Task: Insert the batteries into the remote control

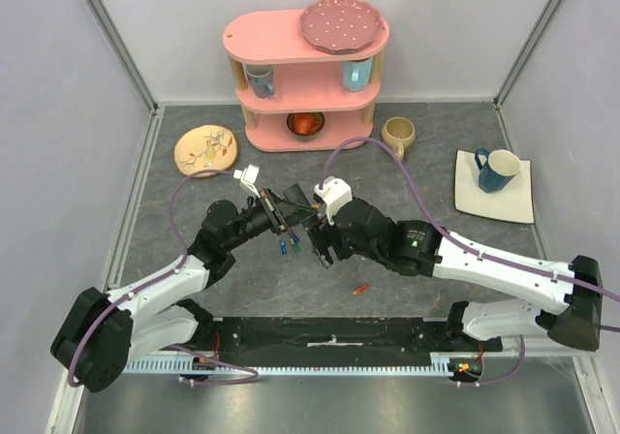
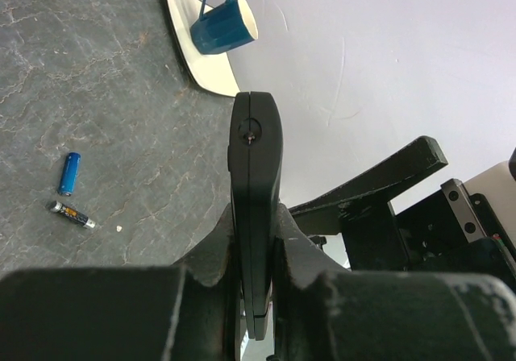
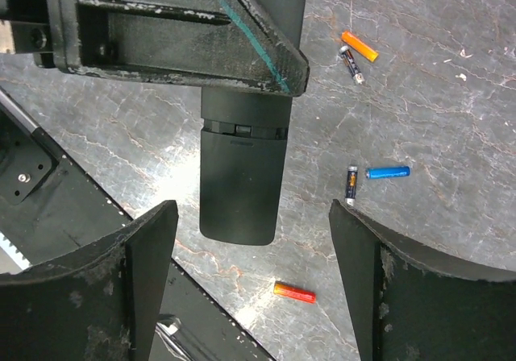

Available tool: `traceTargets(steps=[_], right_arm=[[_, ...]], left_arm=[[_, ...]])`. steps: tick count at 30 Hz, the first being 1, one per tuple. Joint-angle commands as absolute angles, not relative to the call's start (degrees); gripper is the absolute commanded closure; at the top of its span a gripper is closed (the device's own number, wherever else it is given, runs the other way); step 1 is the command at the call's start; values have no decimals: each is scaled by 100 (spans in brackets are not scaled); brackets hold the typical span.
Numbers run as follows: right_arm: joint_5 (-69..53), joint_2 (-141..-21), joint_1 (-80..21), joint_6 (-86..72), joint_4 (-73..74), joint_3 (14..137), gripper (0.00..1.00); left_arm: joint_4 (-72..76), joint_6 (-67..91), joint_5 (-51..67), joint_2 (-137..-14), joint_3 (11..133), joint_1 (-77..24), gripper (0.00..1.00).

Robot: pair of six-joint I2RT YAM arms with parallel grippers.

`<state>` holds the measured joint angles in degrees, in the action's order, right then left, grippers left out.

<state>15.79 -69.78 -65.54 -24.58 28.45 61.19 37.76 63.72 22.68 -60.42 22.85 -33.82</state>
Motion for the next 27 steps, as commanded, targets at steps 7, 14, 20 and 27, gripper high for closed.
traceTargets(steps=[7,14,20,27], right_arm=[[1828,-7110,-6688,-2514,2795,6354,23],[1749,-7181,-6724,-2505,2786,6328,29],[1749,-7260,-6724,-2487,2804,6311,34],[1758,-7277,-6732,-2496,2821,6319,41]], left_arm=[[4096,6539,2303,-6108,2408,-3357,98],[4096,6557,2276,-6152,2435,-3357,98],[4104,6557,2276,-6161,2435,-3357,98],[4105,6539,2276,-6161,2435,-3357,98]])
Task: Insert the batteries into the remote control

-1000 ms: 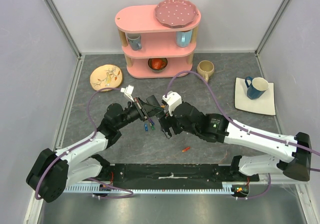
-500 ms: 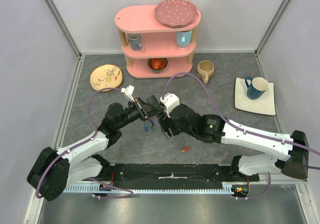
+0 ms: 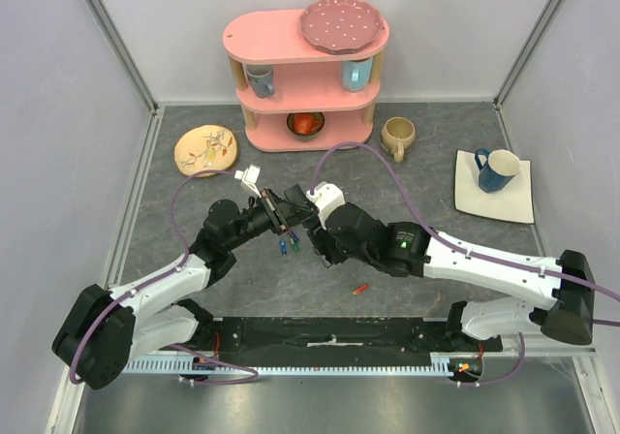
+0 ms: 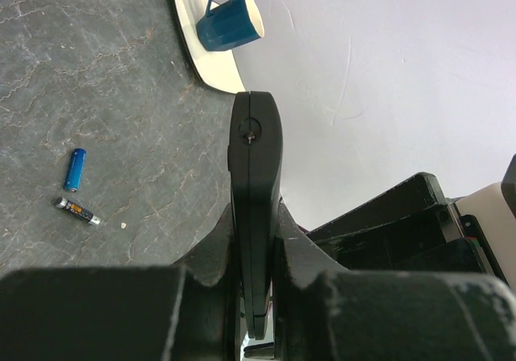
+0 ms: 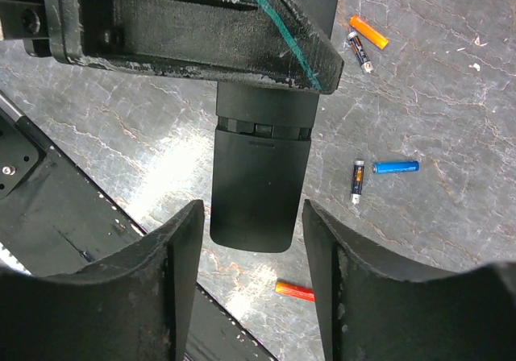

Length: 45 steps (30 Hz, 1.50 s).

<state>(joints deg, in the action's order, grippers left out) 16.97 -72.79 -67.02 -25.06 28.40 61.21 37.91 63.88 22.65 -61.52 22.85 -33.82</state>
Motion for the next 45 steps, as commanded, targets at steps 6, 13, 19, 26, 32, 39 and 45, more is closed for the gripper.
traceTargets(steps=[6,13,19,26,32,39,45], right_arm=[[1793,-7225,-6732,-2505,2874,6284,46],[1802,-7137,-6732,-2514,2944,6249,53],[1846,-6987,-6732,-2531,3023,6196,56],[1846,-6742,-6732,-2610,3129,6152,56],[1890,-6487,-6732,-2619,3217,6117,56],[2116,-6223,-6724,-2681,3331,6012,56],[2568,-6205,-5997,-2461,3543,5731,54]], left_arm=[[4070,6521,2259,-6126,2426,-3349,98],[4017,6495,2224,-6091,2417,-3349,98],[3929,6469,2145,-6056,2426,-3357,98],[3876,6425,2057,-6073,2408,-3349,98],[3832,6328,1978,-6152,2443,-3322,98],[3902,6302,2013,-6284,2487,-3243,98],[3788,6074,2381,-5942,2259,-3129,98]])
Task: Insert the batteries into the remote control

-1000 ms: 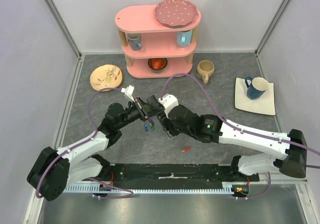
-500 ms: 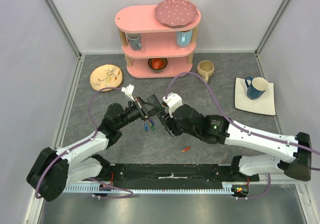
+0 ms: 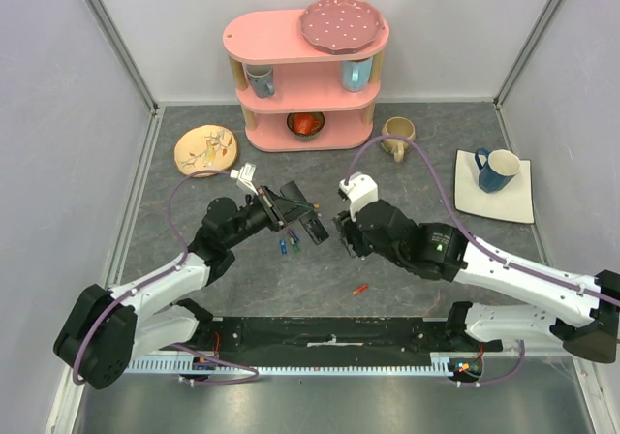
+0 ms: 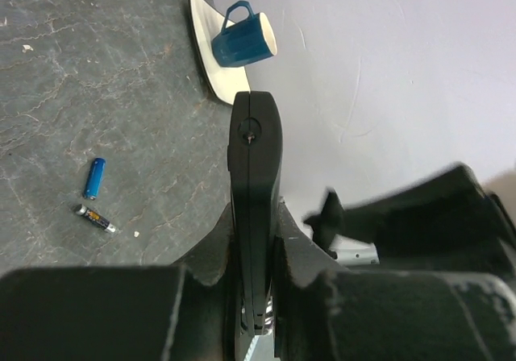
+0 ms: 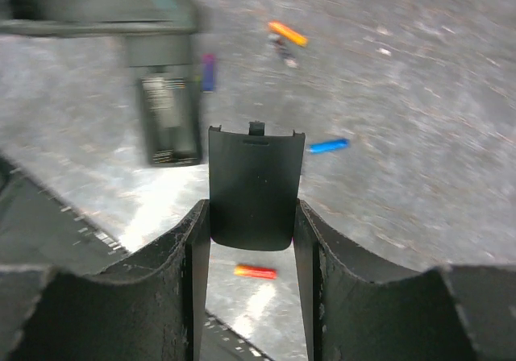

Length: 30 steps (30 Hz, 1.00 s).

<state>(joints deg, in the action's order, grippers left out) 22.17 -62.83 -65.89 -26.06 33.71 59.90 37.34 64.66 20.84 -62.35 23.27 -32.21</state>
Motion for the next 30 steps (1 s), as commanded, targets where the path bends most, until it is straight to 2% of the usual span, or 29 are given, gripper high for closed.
traceTargets(steps=[1,8,15,25,30], right_arm=[[2419,-6222,-5455,-2409,3472,5635,54],[1750,-6906,-3719,-2136,2778,5098,55],[1073,-8155,-2437,-1995,2198,5220,56],[852,-9333,-2057,-2057,2013,5581,55],[879,-9632,-1978,-2092,2004,5572,48]], left_arm=[[3753,6030,2521,-5741,2137,-3059,98],[4463,6406,4093,-4844,1337,-2944,98],[4123,6434,4974,-4308,1231,-2944,98],[3525,6284,4790,-3454,1046,-2944,98],[3507,6267,4702,-3366,941,-2944,98]])
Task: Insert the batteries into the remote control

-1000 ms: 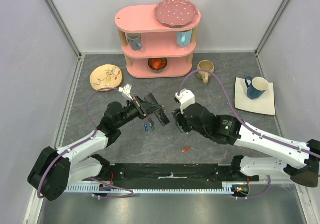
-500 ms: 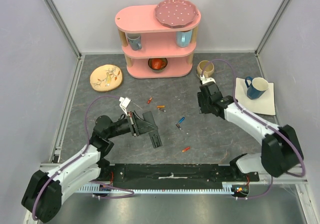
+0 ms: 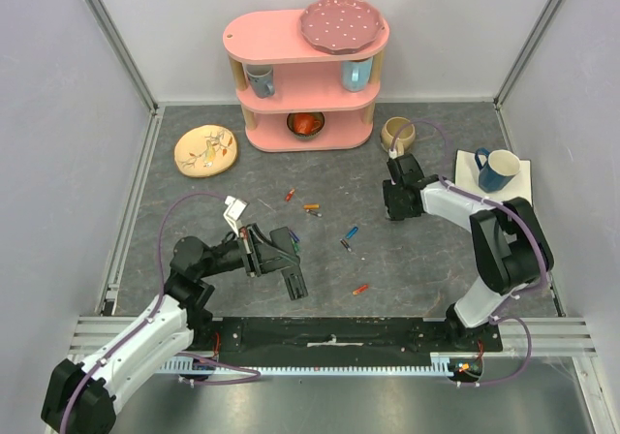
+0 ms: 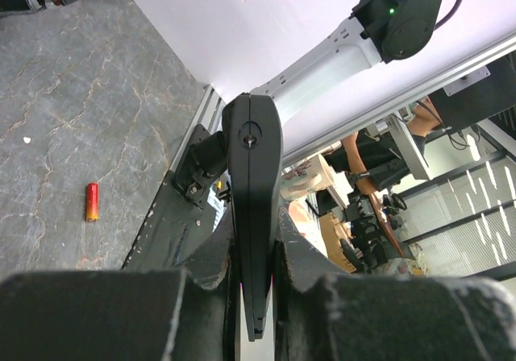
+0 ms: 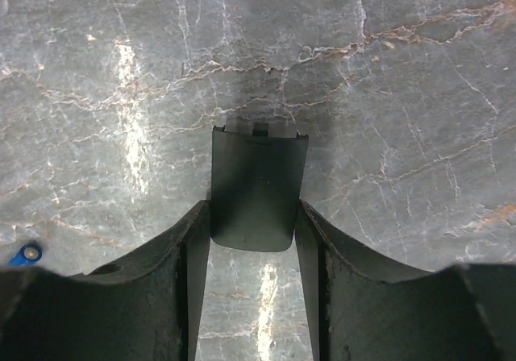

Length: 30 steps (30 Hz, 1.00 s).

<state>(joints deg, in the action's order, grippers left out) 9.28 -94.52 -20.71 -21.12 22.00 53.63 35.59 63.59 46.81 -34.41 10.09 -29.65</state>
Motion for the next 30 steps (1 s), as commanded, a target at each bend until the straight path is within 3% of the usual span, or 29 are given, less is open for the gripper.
traceTargets(steps=[1,5,11,16,20,30], right_arm=[[879,-9676,-1960,-2109,2004,5537,45],[888,-9677,-1934,-2136,1977,5484,30],[730,-9238,-1942,-2276,2013,5441,19],[782,-8221,-2267,-2276,2144,5406,16],[966,-7428,-3152,-2171,2022,5098,17],[1468,-5943,-4921,-2899,2136,3492,20]], left_arm=[[3507,6258,4685,-3375,932,-2944,98],[3498,6240,4685,-3393,923,-2944,98],[3349,6161,4597,-3375,958,-2944,98],[3217,6117,4352,-3375,976,-2944,98],[3287,6170,4131,-3498,932,-2944,98],[3841,6346,3069,-3314,440,-2944,98]])
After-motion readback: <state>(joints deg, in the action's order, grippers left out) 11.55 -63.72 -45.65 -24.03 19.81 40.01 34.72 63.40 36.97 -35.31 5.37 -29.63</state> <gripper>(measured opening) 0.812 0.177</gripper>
